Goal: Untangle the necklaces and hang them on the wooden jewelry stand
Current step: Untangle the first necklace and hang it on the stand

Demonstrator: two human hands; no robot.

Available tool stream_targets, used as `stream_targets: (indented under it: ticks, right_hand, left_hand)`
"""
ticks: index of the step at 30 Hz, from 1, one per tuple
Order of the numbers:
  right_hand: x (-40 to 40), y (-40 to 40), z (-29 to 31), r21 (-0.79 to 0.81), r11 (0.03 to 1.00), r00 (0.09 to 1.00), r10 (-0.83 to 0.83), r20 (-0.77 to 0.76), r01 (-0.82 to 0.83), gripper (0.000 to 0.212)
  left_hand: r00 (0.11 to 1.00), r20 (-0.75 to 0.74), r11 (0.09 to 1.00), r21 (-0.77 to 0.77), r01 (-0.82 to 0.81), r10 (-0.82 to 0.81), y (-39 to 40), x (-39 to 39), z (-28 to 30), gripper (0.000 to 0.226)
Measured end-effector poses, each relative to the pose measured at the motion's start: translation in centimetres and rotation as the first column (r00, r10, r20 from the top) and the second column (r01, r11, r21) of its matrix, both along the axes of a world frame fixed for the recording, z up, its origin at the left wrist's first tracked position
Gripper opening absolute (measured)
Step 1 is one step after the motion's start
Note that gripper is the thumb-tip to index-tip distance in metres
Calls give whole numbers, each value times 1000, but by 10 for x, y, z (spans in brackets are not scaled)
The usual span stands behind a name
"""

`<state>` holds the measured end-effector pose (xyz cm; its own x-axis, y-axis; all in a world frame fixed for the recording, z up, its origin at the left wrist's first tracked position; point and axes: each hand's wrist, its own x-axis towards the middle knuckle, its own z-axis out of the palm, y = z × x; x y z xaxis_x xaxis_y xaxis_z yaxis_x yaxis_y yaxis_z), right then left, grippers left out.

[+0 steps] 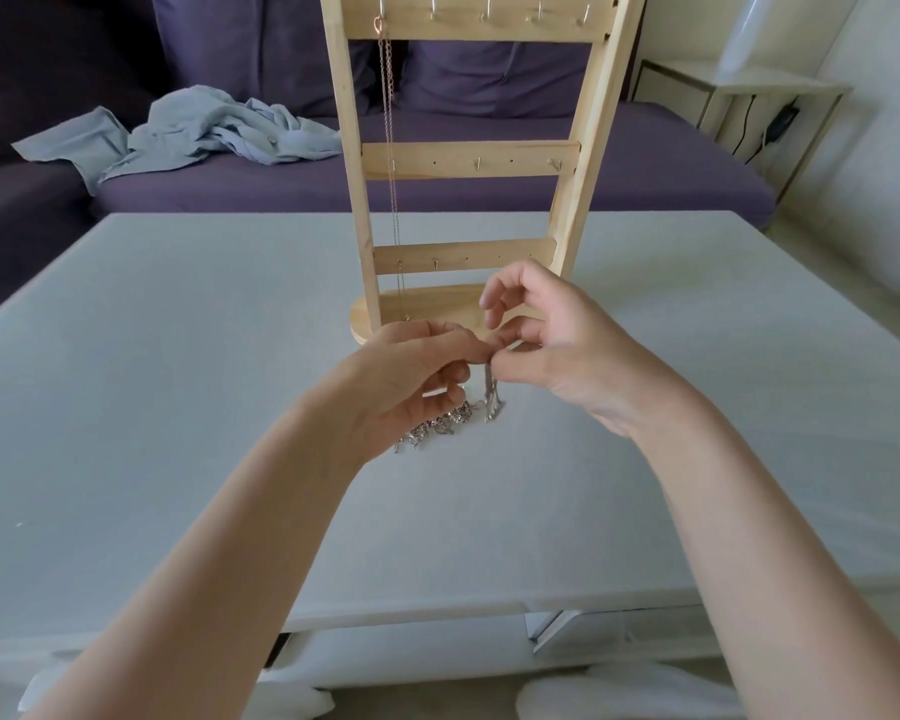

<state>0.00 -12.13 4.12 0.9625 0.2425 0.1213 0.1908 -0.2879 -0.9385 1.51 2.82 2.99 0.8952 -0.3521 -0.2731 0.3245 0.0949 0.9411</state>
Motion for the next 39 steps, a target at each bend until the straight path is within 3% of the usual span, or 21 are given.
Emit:
stream_targets:
  ticks: [6, 11, 20, 26, 29, 34, 37, 39]
  right_hand:
    - [-2, 0, 0, -27, 1000, 999, -5, -44, 4, 32]
    - [0, -5, 1, 32, 996, 997, -81, -20, 81, 33]
    - [3, -8, -2, 31, 982, 982, -188, 26, 188, 33]
    - [4, -10, -1, 85, 968, 971, -237, 0, 236, 26]
    - [3, -10, 0, 194, 948, 968, -246, -52, 252, 26]
    - [4, -2, -2, 270, 919, 957, -265, -116, 287, 26]
    - [4, -1, -2, 336, 895, 954, -255, -155, 294, 26]
    - [4, -1, -3, 288, 908, 951, -272, -149, 305, 27]
  left_hand:
    - [998, 59, 993, 119, 3, -10, 2, 2, -1, 18]
    - [998, 59, 997, 76, -31, 26, 3, 2, 0, 19]
    - [954, 219, 979, -53, -196, 203, 0, 3, 3, 16]
    - [870, 450, 950, 127, -284, 200, -2, 2, 0, 21]
    - [821, 536, 935, 150, -321, 196, -3, 3, 0, 21]
    - [887, 402, 971, -22, -239, 228, -10, -1, 3, 19]
    - [904, 357, 972, -55, -230, 234, -10, -1, 3, 21]
    - [900, 368, 971, -32, -238, 233, -9, -1, 3, 22]
